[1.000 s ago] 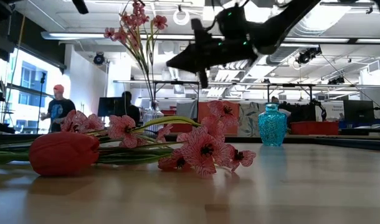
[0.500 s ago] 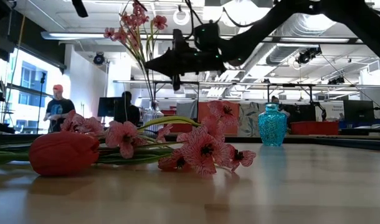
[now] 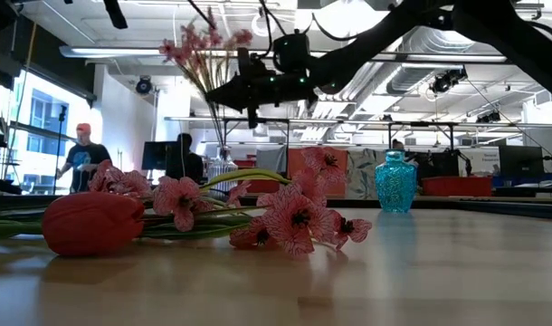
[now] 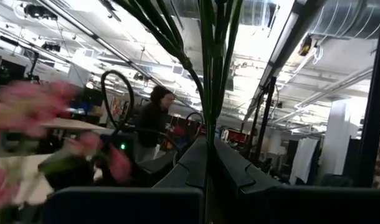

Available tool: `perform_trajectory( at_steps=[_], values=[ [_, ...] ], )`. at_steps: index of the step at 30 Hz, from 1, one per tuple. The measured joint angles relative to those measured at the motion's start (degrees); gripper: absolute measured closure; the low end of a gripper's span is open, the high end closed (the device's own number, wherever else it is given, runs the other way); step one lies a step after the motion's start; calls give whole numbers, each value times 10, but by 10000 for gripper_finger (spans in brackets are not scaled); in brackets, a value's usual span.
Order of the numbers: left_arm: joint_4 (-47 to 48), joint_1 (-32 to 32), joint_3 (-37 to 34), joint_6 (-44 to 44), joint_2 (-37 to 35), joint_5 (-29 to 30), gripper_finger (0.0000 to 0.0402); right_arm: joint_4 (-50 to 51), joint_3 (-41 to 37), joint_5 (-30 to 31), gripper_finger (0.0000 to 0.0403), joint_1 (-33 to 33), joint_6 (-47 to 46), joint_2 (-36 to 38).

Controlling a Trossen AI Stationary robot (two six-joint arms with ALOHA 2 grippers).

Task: Sort flowers into vase by color
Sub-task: Put the top pink flower into the transparent vase

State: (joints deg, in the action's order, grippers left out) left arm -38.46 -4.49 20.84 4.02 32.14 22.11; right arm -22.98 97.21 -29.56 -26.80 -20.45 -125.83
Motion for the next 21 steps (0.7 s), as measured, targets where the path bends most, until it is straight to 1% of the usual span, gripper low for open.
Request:
perform_trajectory(
  at_steps=[7, 9, 13, 18, 21],
  values=[
    [1, 0, 0, -13, 0, 0, 401, 1, 34, 57, 403, -21, 0, 0],
    [1, 0, 0, -13, 0, 0, 401, 8, 42, 63, 403, -23, 0, 1],
    [5, 0, 0, -13, 0, -1, 401, 13, 44, 60, 403, -25, 0, 1],
    [19, 0, 0, -13, 0, -1, 401, 15, 44, 25, 403, -20, 0, 1],
    [25, 0, 0, -13, 0, -1, 401, 14, 44, 23, 403, -14, 1, 1]
  ],
)
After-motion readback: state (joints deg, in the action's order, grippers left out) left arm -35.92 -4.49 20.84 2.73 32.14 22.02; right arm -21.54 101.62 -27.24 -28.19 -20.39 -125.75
